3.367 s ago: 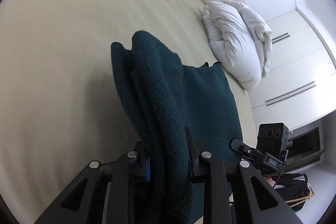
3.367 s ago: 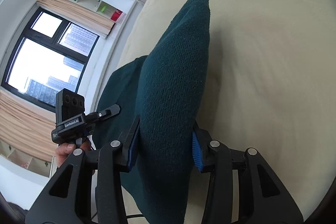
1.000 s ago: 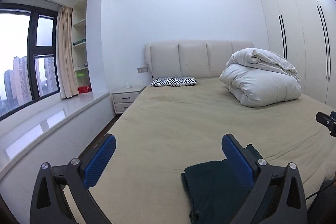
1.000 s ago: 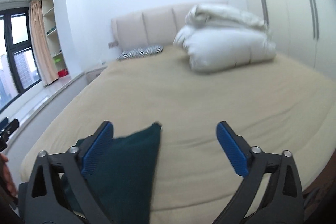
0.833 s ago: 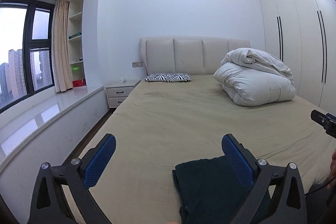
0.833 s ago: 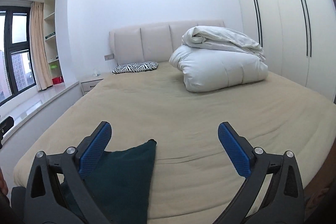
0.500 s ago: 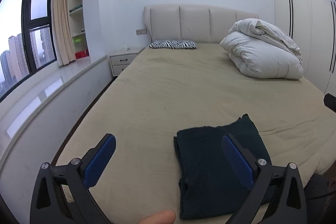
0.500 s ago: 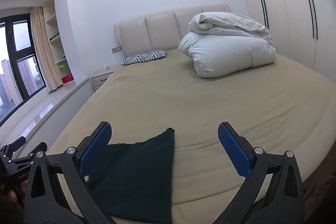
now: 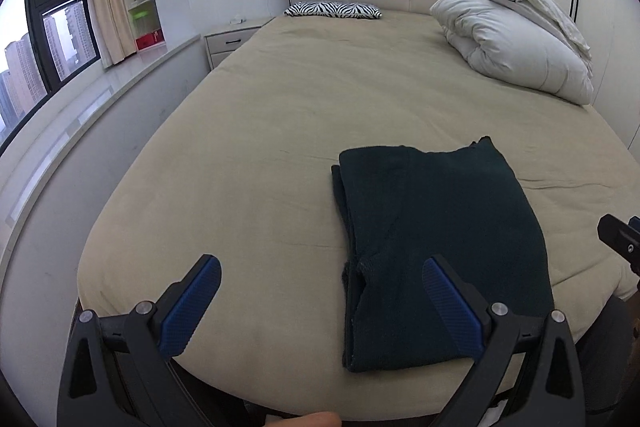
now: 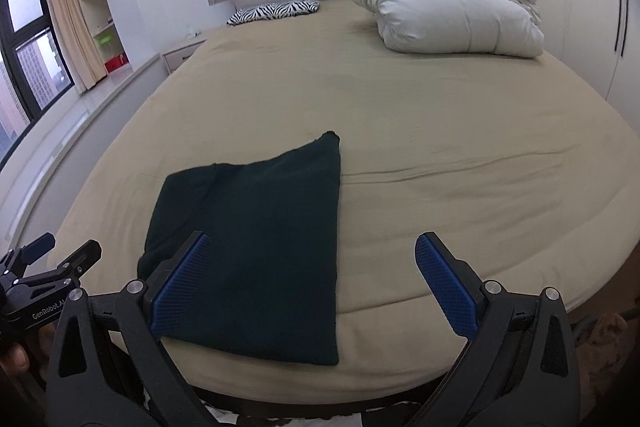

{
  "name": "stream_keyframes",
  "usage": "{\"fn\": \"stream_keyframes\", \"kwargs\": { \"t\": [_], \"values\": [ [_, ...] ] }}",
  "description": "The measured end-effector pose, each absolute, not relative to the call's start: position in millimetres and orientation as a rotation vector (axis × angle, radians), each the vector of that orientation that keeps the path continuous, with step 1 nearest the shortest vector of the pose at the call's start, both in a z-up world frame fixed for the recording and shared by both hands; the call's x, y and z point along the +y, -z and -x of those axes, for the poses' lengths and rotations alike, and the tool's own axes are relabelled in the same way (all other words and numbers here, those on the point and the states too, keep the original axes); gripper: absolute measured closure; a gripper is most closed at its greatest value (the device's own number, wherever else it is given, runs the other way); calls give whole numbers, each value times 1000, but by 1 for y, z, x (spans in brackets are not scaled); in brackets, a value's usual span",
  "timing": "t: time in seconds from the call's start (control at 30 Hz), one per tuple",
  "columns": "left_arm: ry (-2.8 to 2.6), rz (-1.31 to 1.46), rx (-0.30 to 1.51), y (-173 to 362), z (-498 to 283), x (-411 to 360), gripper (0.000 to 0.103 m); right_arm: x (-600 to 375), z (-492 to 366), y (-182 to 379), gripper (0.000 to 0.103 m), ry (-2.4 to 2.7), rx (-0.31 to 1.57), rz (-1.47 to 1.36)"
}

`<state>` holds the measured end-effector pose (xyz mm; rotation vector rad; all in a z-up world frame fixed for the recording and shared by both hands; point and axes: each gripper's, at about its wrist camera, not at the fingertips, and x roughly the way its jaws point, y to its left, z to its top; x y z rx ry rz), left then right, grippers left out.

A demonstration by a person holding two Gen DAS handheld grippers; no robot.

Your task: Fold small clothes

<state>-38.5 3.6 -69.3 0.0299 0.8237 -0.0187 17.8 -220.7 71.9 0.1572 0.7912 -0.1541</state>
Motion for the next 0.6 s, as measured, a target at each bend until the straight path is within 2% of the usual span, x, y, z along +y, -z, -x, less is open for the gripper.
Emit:
{"fn": "stream_keyframes", "kwargs": {
  "t": [0.27,0.6],
  "values": [
    [23,-26,863,81,37,6,0,-211,-27,-37,0,155,867,-97],
    [30,-17,876,85,37,8,0,-207,-30,-30,0,146,888,-83]
  ]
}}
